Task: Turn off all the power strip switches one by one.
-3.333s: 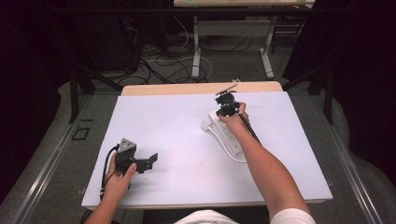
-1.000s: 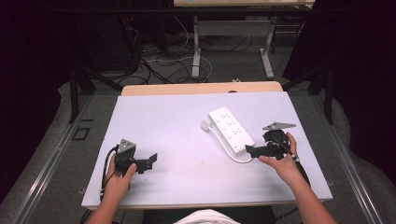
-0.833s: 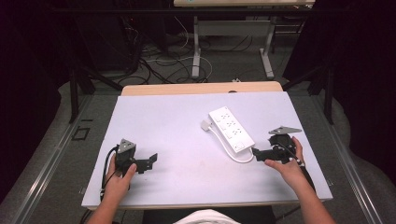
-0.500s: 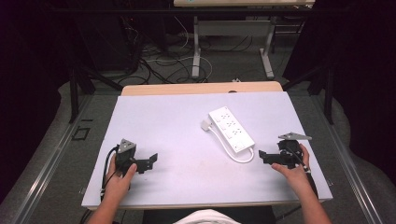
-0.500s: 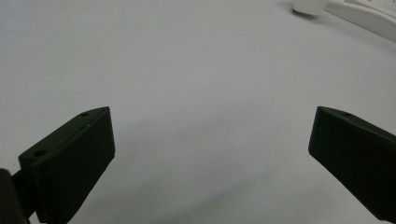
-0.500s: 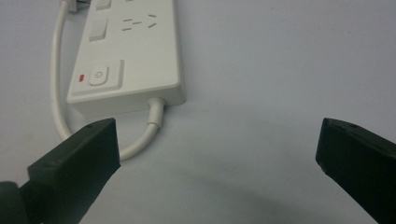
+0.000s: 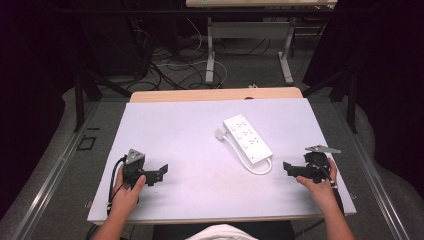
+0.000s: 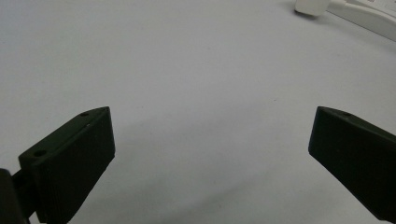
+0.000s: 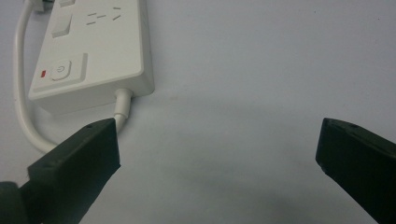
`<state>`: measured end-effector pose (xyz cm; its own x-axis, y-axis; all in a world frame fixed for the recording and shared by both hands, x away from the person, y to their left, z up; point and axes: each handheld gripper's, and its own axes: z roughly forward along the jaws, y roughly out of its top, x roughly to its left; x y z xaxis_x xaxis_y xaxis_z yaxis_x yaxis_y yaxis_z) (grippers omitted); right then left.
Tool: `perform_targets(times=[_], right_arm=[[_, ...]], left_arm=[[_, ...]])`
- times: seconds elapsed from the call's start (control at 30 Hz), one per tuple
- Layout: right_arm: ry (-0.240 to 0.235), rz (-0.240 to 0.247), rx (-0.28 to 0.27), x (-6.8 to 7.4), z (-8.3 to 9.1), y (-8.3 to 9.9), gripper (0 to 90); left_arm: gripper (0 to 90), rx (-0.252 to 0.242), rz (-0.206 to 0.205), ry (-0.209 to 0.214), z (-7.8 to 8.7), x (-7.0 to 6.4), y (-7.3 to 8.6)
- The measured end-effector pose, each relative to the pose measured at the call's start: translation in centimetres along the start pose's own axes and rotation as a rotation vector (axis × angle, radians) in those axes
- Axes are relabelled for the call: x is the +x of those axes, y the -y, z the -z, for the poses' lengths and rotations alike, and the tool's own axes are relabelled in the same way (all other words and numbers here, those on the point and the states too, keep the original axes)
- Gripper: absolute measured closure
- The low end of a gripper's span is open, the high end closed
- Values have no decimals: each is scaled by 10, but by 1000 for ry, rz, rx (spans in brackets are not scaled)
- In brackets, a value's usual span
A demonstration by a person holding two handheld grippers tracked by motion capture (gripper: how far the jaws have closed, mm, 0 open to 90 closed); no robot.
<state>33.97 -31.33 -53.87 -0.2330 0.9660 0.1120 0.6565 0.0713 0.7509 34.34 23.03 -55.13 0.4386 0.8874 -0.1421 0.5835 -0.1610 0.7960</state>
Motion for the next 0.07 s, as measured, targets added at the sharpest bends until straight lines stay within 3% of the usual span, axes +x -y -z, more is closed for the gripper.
perform_targets(times=[0.07], right_arm=[[9,6,1,0,0,0,0]], left_arm=[[5,0,0,0,0,0,0]])
